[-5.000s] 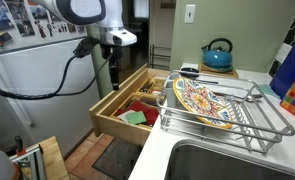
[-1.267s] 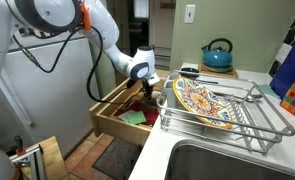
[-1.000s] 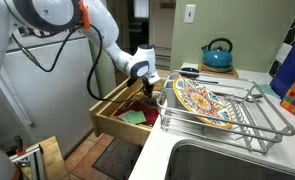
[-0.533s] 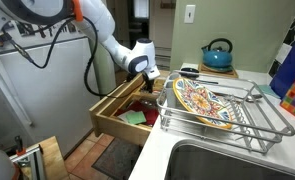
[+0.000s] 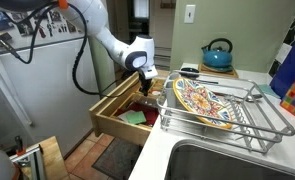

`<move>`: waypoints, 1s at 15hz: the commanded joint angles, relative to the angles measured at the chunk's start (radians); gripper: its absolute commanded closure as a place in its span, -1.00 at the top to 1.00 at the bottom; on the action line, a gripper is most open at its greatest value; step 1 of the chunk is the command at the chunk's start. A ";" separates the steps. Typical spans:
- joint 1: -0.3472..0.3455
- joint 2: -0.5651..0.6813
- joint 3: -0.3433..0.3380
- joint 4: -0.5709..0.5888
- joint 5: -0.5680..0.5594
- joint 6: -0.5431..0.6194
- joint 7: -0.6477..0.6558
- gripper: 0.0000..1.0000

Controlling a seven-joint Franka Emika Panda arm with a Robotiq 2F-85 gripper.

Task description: Take a spoon from the drawer and put it in the utensil holder on the plate stand

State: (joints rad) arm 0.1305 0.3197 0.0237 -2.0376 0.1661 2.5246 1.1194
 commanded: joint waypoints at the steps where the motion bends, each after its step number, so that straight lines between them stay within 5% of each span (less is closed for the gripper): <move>1: 0.008 -0.091 -0.015 -0.087 -0.016 -0.078 0.023 -0.98; 3: 0.007 -0.100 -0.016 -0.115 -0.026 -0.092 0.028 -0.98; 4: 0.007 -0.101 -0.017 -0.125 -0.034 -0.104 0.029 -0.83; 5: 0.007 -0.097 -0.018 -0.133 -0.038 -0.105 0.039 -0.38; 8: 0.006 -0.087 -0.020 -0.147 -0.043 -0.108 0.060 -0.20; 11: 0.001 -0.104 -0.013 -0.153 -0.022 -0.103 0.061 0.28; 15: 0.023 -0.191 -0.032 -0.167 -0.137 -0.182 0.156 0.85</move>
State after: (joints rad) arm 0.1316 0.2221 0.0112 -2.1651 0.1206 2.4043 1.1927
